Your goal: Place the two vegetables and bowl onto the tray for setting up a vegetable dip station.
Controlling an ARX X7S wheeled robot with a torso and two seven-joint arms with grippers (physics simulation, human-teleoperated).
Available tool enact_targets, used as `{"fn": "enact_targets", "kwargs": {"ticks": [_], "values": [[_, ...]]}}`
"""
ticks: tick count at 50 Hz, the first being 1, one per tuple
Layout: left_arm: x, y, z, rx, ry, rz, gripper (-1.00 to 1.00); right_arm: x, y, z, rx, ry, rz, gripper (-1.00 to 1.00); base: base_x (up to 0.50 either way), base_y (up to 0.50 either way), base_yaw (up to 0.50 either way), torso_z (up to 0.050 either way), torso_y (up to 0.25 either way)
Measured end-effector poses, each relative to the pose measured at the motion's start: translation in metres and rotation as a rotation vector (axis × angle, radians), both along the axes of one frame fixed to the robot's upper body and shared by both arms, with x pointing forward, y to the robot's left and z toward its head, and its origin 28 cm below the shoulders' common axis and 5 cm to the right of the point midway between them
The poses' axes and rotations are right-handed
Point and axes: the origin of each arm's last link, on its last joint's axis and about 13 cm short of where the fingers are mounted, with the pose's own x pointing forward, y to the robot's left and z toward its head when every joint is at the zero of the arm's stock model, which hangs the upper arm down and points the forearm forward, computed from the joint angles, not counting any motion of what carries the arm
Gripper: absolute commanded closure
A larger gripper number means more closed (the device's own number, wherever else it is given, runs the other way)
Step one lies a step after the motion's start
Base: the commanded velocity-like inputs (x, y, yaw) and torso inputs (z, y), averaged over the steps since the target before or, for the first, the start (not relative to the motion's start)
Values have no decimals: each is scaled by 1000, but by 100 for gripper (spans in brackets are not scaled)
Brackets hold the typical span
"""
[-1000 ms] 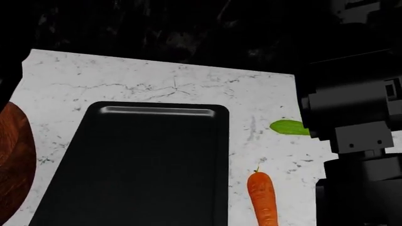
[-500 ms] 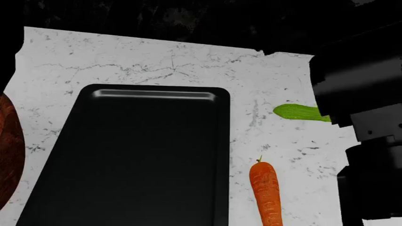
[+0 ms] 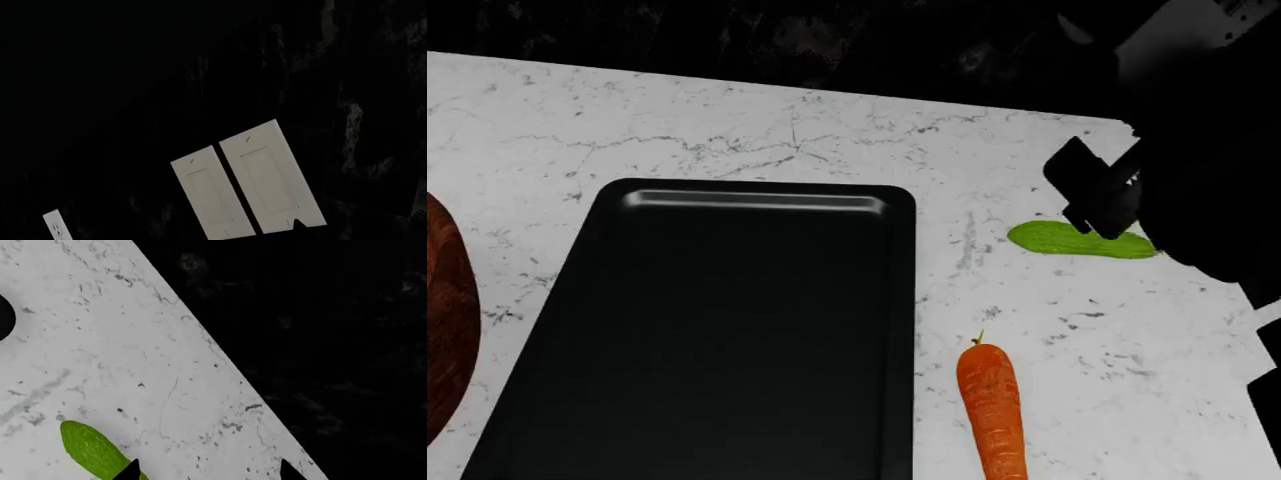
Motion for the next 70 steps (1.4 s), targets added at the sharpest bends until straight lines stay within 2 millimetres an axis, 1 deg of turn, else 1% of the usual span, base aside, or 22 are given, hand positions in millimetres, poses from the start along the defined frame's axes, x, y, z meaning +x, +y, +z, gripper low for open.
{"fn": "enact_targets", "kwargs": {"ticks": [12,22,35,40,55,56,60,70], "values": [[0,0,3,18,9,1,-100,-4,3,-8,-42,93,73,-100,0,0,0,0,0],[-2,0,5,29,11,7,-100,5,8,-22,-44,122,123,-100,0,0,0,0,0],[-4,-1,6,42,13,7,-100,13,13,-47,-24,161,169,-100,0,0,0,0,0],[-5,-1,6,44,14,8,-100,15,12,-57,-15,164,170,-100,0,0,0,0,0],[-4,-3,4,57,15,8,-100,15,2,-66,60,146,177,-100,2,0,2,0,-3],[-4,-3,4,58,15,9,-100,15,1,-67,65,146,178,100,11,2,3,0,0],[-3,-4,4,62,16,10,-100,16,2,-72,59,129,172,100,0,0,0,-4,-5],[-2,-6,3,65,18,8,-100,16,3,-75,42,101,167,100,1,0,0,0,-3]]}}
